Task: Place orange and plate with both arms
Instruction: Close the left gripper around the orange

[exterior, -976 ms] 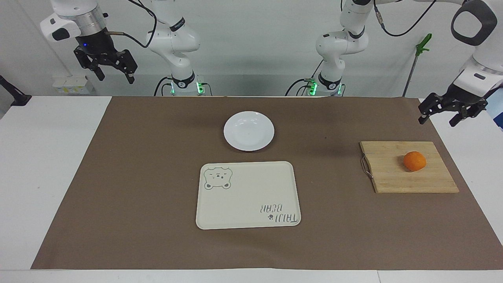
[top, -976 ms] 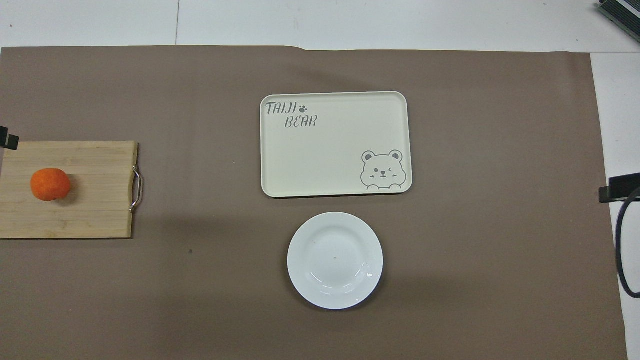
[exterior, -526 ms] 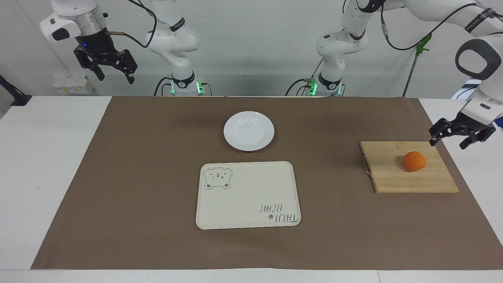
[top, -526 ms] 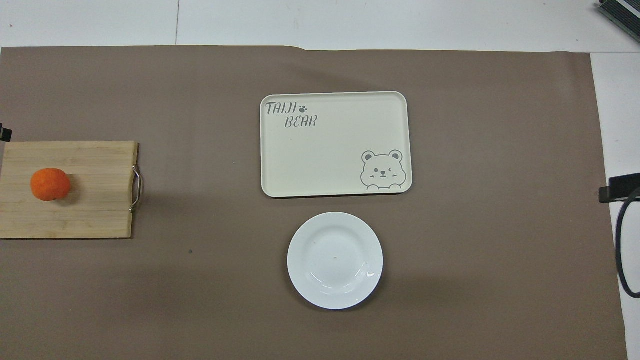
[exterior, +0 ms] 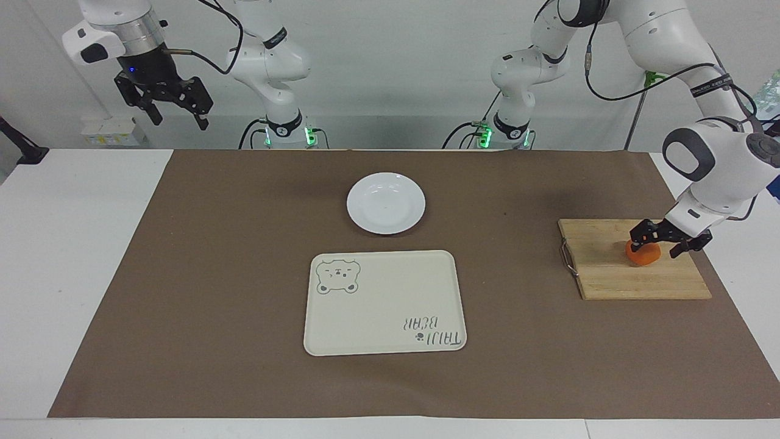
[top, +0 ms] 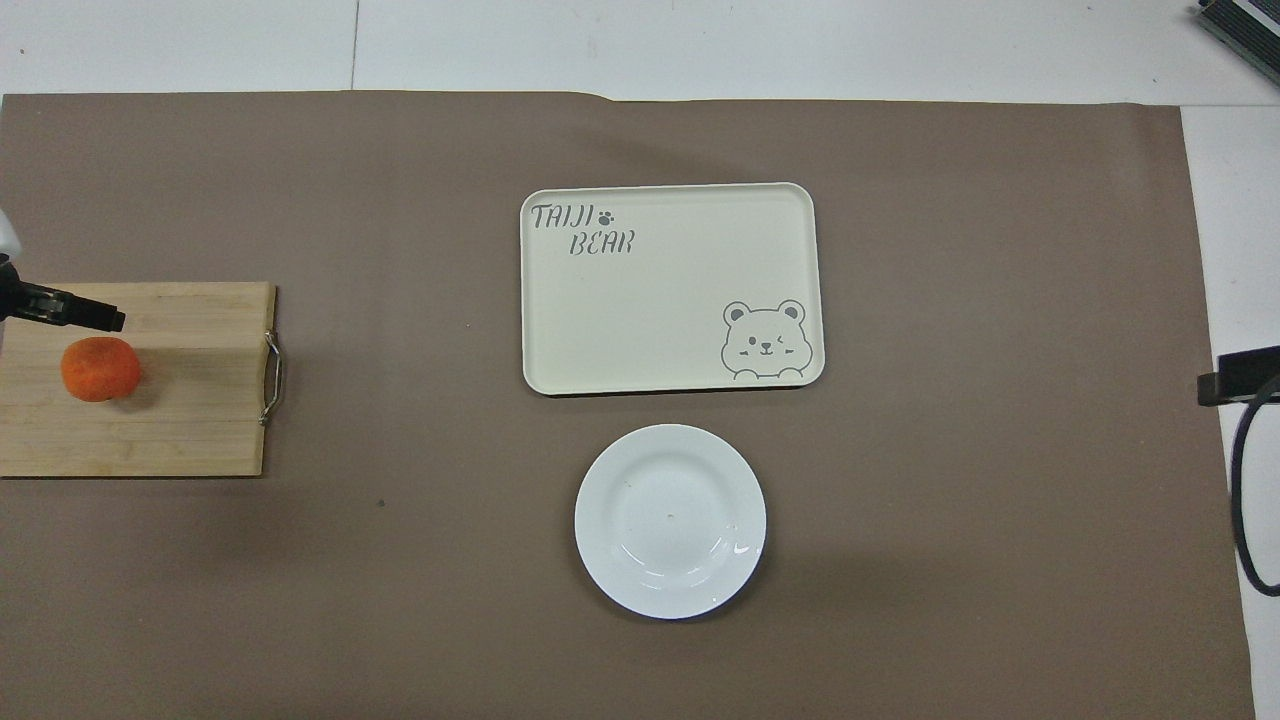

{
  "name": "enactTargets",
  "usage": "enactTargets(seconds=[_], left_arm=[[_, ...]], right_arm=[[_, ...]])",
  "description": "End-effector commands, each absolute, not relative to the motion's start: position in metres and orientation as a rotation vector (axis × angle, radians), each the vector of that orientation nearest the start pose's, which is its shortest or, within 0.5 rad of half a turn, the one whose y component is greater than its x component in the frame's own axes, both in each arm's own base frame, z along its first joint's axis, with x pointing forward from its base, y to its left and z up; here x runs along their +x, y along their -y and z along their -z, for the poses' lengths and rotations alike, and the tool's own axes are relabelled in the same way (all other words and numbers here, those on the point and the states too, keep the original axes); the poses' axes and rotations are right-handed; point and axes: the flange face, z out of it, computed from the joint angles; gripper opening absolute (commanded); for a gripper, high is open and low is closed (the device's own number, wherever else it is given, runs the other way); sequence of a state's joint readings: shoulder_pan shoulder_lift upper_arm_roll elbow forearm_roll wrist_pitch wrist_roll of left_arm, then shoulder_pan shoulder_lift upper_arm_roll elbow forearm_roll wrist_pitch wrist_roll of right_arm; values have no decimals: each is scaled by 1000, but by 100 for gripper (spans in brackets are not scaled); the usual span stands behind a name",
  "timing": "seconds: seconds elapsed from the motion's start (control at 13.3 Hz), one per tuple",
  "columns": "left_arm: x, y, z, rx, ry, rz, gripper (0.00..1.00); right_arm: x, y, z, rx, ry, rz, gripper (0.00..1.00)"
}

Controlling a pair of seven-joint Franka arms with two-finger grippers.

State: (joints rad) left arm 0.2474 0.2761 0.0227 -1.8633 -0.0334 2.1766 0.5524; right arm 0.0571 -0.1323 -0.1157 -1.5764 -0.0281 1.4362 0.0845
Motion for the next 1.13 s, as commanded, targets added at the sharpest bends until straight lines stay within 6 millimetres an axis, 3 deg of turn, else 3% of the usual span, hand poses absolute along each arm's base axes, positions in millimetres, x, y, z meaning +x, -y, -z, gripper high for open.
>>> enactTargets(seconds=[0.0,0.75,0.83,1.05], left_arm=[[584,-174,-354,-3107,-469,109,100],[572,-179,-343,-3116,-438,86,99],[572,-179,-343,-3116,-438,86,87],[573,-187,-347,-3110,-422,101,13]], right_arm=[[493,40,-680,-3156,-201,11,100],[493,40,-679,-3156,-201,8,100],[493,40,-679,-3156,-201,8,100],[493,40,-680,-3156,-199,11,100]])
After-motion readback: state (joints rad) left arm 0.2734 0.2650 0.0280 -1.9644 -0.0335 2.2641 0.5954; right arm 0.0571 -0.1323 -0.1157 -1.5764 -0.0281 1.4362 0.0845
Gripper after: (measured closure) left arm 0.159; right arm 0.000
